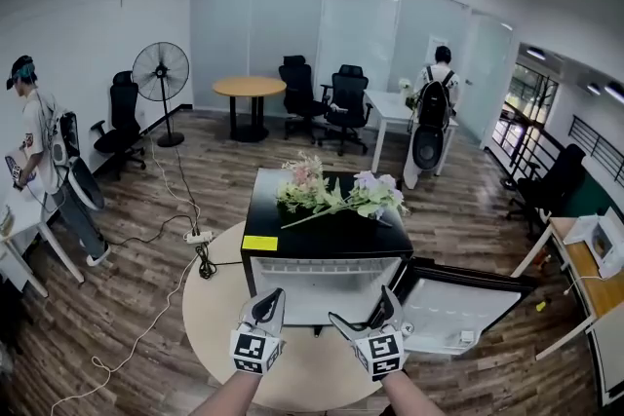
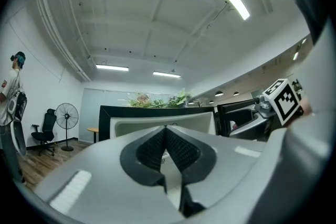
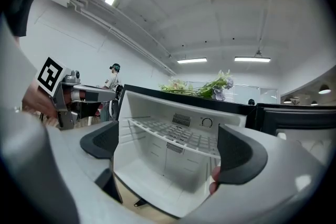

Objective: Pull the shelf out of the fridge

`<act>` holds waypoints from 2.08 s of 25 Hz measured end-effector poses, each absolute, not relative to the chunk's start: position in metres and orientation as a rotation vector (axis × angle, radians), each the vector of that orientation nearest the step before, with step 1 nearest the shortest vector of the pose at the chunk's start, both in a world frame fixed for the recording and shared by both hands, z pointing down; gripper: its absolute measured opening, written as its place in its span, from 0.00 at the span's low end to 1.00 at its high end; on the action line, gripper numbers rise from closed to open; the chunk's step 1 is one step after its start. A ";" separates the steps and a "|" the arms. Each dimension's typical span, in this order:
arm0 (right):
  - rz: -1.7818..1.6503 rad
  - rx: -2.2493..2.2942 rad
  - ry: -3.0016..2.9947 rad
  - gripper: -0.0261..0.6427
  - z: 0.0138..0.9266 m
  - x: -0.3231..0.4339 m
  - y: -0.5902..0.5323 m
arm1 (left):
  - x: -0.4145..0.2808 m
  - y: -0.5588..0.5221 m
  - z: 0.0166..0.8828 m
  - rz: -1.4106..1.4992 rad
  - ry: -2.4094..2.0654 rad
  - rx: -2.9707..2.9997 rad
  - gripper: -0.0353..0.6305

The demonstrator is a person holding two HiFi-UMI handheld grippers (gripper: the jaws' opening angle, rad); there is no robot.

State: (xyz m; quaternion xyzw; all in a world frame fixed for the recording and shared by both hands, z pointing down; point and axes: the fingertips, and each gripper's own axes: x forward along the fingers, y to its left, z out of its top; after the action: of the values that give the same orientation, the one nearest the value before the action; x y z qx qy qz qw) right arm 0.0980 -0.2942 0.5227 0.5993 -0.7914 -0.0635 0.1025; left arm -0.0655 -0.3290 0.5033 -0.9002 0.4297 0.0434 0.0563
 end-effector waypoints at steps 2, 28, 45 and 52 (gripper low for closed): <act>-0.190 1.780 -2.324 0.93 0.522 0.097 -0.304 | -0.064 -0.338 0.502 0.143 1.284 -2.729 0.05; -0.058 1.692 -2.463 0.89 0.546 0.112 -0.361 | -0.037 -0.372 0.496 0.142 1.419 -2.637 0.05; 0.927 1.776 -2.690 0.82 0.577 0.121 -0.395 | -0.040 -0.380 0.499 0.110 1.421 -2.628 0.05; 1.311 1.722 -2.750 0.82 0.588 0.110 -0.405 | -0.049 -0.382 0.501 0.092 1.437 -2.616 0.05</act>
State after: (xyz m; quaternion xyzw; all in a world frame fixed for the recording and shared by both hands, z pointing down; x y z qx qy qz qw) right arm 0.1101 -0.4048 0.5875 0.4842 -0.7732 0.3687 -0.1782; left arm -0.0492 -0.3816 0.5005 -0.8735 0.4797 0.0306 0.0778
